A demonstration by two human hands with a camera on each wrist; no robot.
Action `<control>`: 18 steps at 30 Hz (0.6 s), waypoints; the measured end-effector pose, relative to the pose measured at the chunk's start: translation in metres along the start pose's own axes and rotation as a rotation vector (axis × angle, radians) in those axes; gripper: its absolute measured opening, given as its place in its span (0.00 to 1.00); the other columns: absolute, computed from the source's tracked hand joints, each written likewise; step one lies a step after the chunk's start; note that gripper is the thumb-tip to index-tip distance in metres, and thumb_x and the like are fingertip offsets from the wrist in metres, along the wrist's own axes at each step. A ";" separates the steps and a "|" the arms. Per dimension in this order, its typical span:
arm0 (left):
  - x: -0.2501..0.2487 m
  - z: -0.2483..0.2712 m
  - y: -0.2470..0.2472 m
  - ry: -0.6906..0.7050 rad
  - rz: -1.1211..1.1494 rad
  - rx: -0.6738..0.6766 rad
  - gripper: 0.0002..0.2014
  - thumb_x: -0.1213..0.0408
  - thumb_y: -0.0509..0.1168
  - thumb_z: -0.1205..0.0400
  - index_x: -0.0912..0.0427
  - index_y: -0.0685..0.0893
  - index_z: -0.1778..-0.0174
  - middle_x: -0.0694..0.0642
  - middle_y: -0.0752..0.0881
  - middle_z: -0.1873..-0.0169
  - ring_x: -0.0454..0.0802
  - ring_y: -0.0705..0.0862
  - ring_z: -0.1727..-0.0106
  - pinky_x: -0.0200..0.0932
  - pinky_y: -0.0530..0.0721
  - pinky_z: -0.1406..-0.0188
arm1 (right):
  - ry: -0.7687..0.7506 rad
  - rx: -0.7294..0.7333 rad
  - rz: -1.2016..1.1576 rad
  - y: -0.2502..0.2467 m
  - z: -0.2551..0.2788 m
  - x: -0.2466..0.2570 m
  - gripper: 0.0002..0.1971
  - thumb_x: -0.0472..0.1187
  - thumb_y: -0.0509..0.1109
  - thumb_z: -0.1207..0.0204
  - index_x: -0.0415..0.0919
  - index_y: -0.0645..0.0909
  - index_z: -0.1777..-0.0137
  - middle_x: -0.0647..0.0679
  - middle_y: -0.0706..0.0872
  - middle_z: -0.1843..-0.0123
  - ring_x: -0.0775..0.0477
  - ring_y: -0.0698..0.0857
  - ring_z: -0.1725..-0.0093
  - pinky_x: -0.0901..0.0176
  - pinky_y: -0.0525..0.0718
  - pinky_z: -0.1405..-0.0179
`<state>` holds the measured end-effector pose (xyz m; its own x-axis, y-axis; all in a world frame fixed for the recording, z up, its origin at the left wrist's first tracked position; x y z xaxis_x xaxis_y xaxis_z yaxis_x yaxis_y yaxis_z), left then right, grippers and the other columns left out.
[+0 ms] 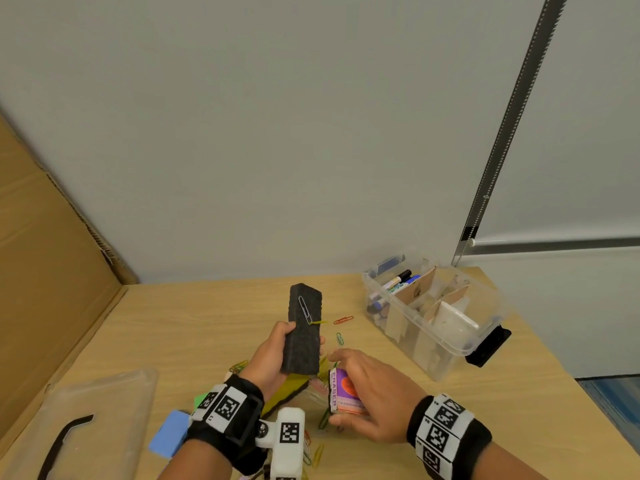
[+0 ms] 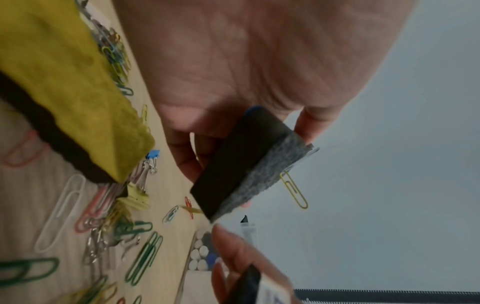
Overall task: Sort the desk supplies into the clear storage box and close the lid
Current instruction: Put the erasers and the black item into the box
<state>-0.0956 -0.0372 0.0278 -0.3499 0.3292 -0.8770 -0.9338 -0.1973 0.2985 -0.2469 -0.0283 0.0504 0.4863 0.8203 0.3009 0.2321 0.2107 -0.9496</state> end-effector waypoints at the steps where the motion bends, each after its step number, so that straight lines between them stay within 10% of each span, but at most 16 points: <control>1: 0.001 0.000 0.001 -0.007 -0.010 0.003 0.25 0.55 0.45 0.13 0.68 0.79 0.36 0.70 0.87 0.46 0.60 0.84 0.48 0.59 0.78 0.37 | -0.004 -0.032 0.012 -0.004 0.000 0.000 0.38 0.73 0.55 0.25 0.42 0.64 0.28 0.48 0.65 0.22 0.51 0.72 0.29 0.61 0.73 0.31; 10: 0.006 -0.005 0.014 -0.013 0.025 0.013 0.23 0.54 0.48 0.13 0.67 0.80 0.37 0.71 0.86 0.47 0.60 0.84 0.48 0.56 0.80 0.40 | -0.007 -0.092 -0.018 -0.011 -0.011 0.004 0.35 0.72 0.55 0.25 0.41 0.67 0.32 0.50 0.46 0.14 0.53 0.65 0.22 0.69 0.62 0.33; 18: 0.006 -0.004 0.001 -0.022 -0.011 0.019 0.22 0.56 0.46 0.13 0.66 0.80 0.40 0.72 0.85 0.42 0.60 0.84 0.50 0.56 0.79 0.39 | 0.027 -0.025 0.047 0.003 0.005 -0.007 0.40 0.75 0.52 0.26 0.44 0.64 0.27 0.49 0.70 0.25 0.51 0.72 0.29 0.54 0.71 0.27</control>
<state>-0.0983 -0.0393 0.0207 -0.3411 0.3515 -0.8718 -0.9387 -0.1764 0.2962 -0.2543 -0.0308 0.0452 0.5197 0.8143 0.2585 0.2293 0.1585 -0.9604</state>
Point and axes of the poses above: each hand's wrist, its own z-axis away from the middle knuckle, its own y-axis out of the palm, x = y × z, the point moved 7 cm from there along -z, towards the middle knuckle
